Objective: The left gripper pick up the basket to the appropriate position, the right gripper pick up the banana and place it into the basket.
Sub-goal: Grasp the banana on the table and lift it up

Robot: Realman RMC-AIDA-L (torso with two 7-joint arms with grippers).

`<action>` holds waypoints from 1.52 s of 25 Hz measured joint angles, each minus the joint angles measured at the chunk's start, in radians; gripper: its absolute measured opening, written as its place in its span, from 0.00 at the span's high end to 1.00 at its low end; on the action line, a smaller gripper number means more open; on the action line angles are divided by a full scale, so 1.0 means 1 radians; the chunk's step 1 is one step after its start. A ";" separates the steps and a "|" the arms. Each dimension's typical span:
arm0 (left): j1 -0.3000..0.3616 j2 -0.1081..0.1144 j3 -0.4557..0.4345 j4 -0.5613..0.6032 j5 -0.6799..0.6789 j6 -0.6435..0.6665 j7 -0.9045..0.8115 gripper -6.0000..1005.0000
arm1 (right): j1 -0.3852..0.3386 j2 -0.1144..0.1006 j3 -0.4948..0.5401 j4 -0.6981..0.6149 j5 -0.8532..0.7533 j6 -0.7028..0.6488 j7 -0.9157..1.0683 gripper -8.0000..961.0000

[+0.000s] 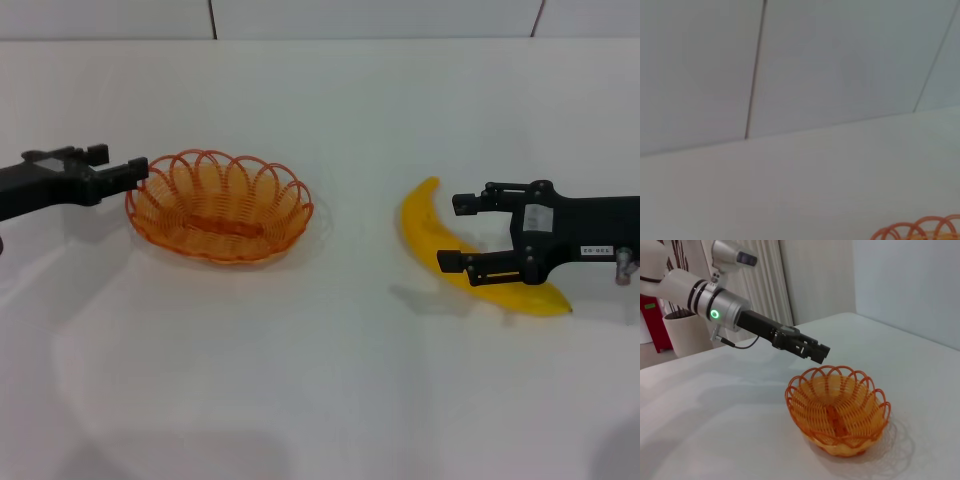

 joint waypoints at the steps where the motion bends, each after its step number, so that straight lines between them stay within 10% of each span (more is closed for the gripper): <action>1: 0.007 0.000 0.000 0.003 -0.016 0.006 0.035 0.31 | 0.000 0.000 0.000 0.000 0.000 0.000 0.000 0.13; 38: 0.201 0.010 -0.011 -0.110 -0.218 0.231 0.585 0.32 | 0.004 0.009 -0.032 -0.071 0.026 0.047 0.049 0.13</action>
